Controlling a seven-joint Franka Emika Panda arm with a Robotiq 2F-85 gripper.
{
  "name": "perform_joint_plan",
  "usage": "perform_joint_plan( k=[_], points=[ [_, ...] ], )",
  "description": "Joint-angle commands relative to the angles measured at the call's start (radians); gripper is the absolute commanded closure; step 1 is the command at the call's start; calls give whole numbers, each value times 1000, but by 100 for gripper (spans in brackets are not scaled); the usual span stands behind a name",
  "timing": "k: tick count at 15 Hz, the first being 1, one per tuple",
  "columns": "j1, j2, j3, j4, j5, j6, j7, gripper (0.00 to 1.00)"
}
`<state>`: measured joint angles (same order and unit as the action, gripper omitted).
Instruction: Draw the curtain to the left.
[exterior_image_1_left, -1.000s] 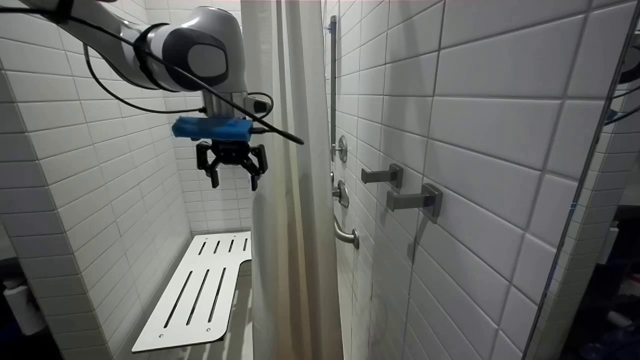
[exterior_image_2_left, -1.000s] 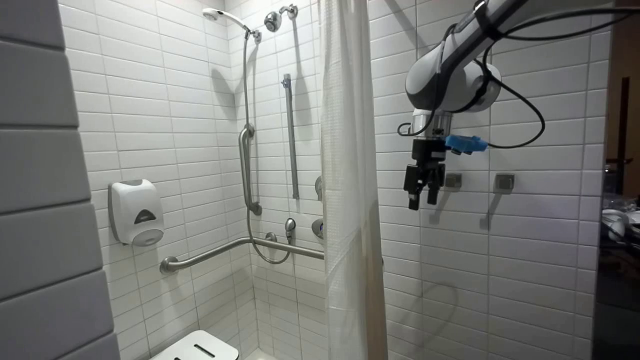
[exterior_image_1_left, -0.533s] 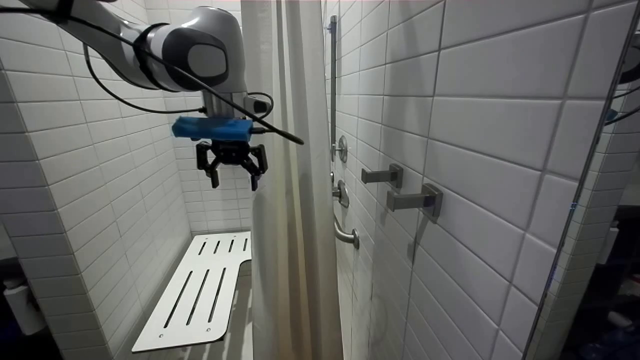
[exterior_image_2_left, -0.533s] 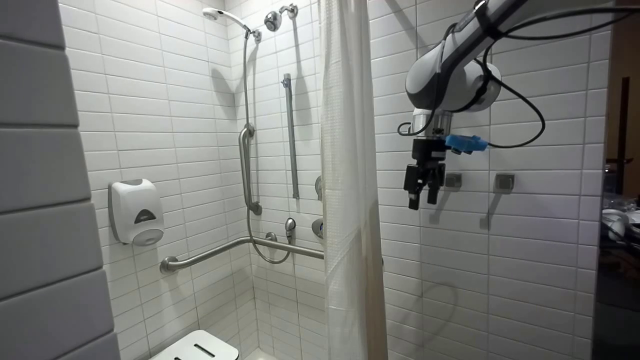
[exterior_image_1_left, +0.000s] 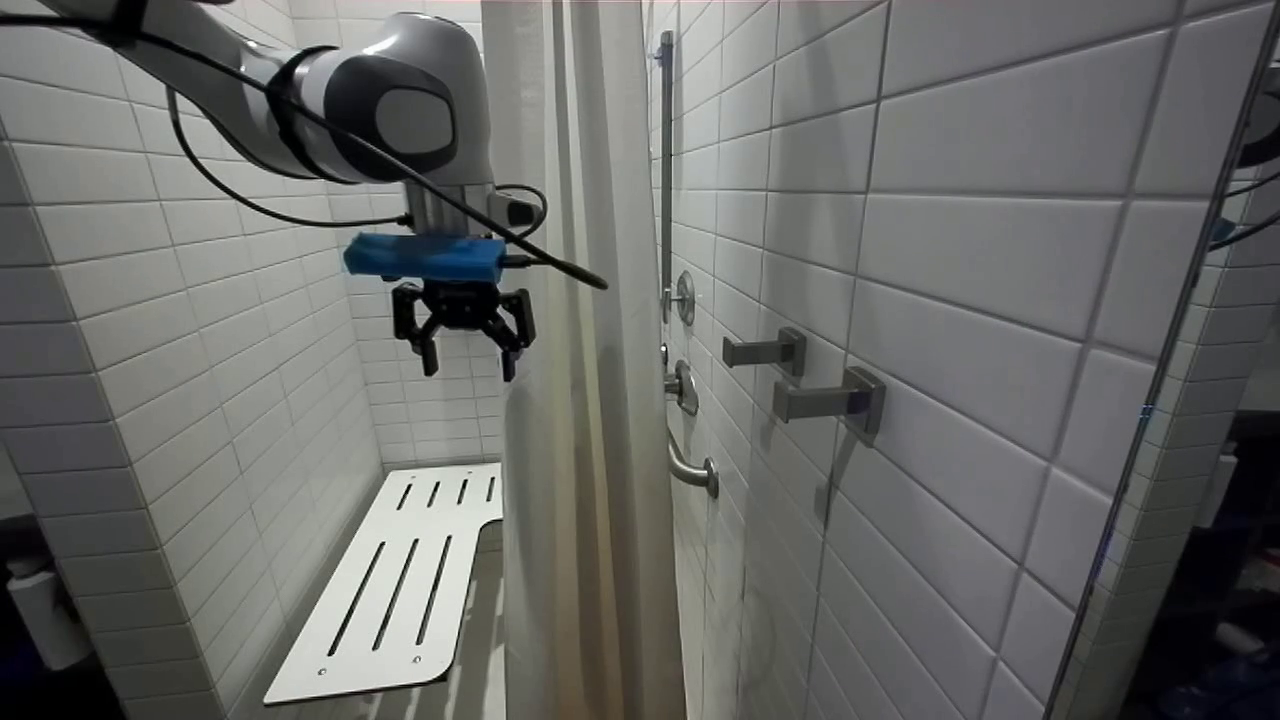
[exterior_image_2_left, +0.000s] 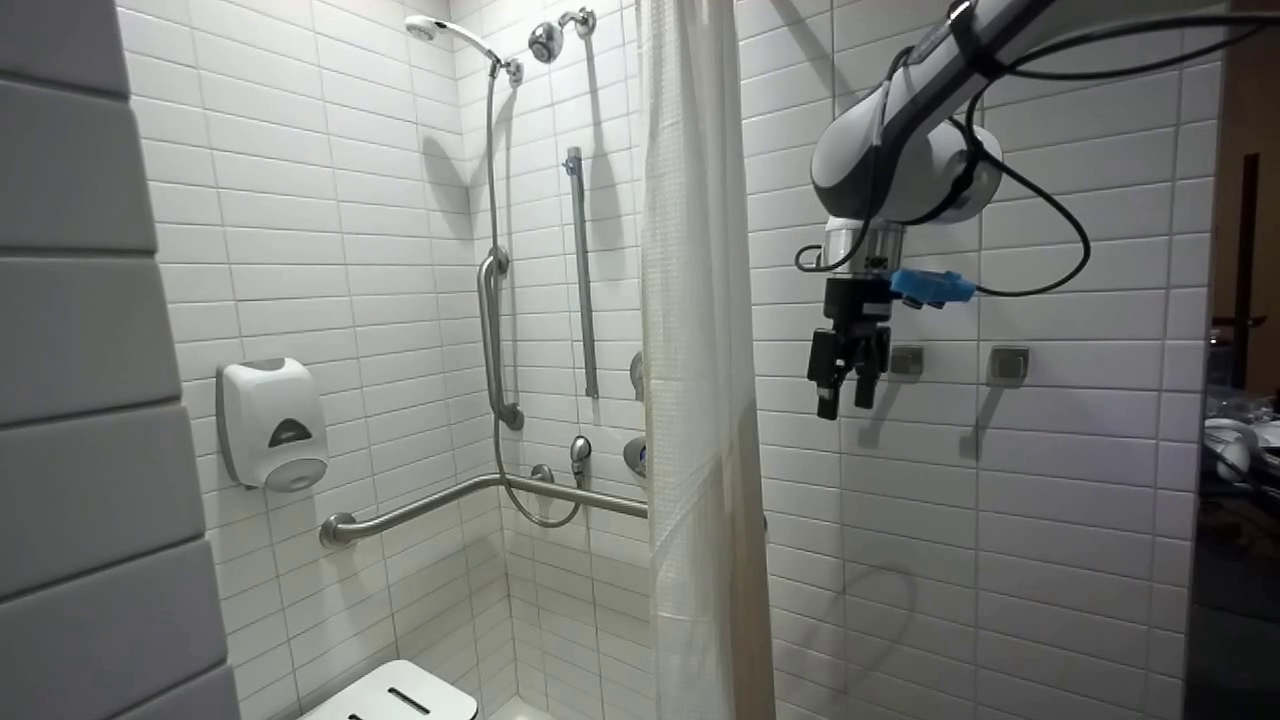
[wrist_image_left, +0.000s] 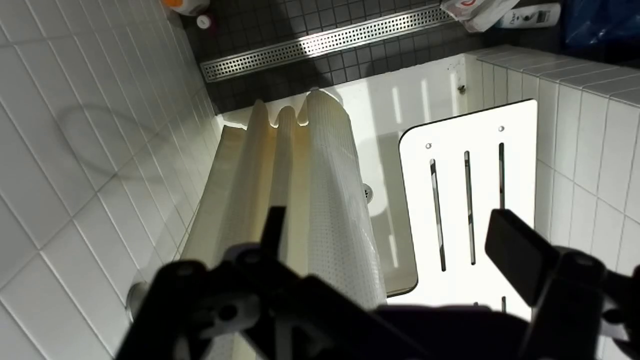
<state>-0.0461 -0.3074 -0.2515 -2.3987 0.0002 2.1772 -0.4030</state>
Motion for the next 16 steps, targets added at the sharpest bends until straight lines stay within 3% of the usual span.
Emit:
perform_joint_plan(
  k=[1,13,15,16],
  points=[
    [-19,-39,21,-25,21,48,16,0],
    [6,-421,22,-388,43,692,81,0],
    [21,-463,13,-424,39,769,93,0],
    [52,-439,-5,-375,52,800,102,0]
  ],
)
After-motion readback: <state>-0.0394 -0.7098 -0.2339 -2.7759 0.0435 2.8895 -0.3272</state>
